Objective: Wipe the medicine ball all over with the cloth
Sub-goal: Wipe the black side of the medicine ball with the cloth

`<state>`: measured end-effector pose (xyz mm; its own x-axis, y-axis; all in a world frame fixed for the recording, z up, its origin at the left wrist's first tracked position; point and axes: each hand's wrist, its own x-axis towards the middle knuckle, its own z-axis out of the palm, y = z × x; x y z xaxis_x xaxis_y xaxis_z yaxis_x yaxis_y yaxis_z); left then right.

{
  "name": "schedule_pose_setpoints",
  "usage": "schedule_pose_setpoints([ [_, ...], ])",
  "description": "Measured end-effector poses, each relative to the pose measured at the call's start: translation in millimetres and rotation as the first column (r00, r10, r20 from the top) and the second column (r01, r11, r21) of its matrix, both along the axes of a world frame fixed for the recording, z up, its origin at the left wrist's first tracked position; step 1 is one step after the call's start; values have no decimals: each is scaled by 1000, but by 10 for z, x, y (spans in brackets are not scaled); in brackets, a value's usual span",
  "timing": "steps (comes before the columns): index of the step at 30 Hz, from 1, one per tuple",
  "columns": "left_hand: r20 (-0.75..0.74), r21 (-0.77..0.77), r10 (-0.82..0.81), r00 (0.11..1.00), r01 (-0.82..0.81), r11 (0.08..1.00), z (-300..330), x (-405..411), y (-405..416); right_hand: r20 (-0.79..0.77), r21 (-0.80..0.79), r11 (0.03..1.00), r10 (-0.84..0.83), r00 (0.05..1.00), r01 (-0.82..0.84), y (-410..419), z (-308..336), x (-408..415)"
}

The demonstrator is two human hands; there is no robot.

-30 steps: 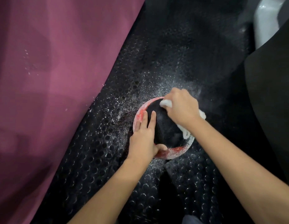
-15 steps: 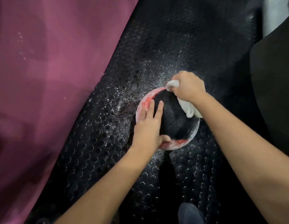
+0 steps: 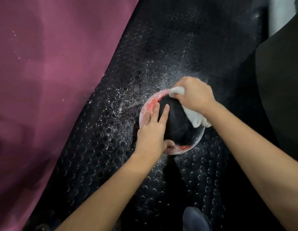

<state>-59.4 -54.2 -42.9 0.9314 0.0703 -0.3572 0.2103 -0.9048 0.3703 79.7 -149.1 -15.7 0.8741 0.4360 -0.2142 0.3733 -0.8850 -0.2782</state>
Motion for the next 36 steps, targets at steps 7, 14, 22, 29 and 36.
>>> schedule_pose_setpoints([
  [7, 0, -33, -28, 1000, 28, 999, 35, 56, 50, -191, 123, 926, -329, 925, 356, -334, -63, 122],
  [14, 2, 69, -159, 987, 159, 985, 129, 179, 51, -201, 113, 940, -297, 934, 323, -219, -48, 154],
  [22, 15, -12, -53, 998, 53, 999, 54, 154, 202, 36, 145, 984, -112, 993, 106, -172, -69, -229],
  [29, 5, -73, -3, 1000, 3, 997, 61, 89, 265, 45, 144, 970, -206, 978, 197, -76, -89, -256],
  [36, 19, -107, 27, 999, -25, 994, 7, 11, 373, -171, 152, 910, -360, 917, 386, -181, -78, 14],
])
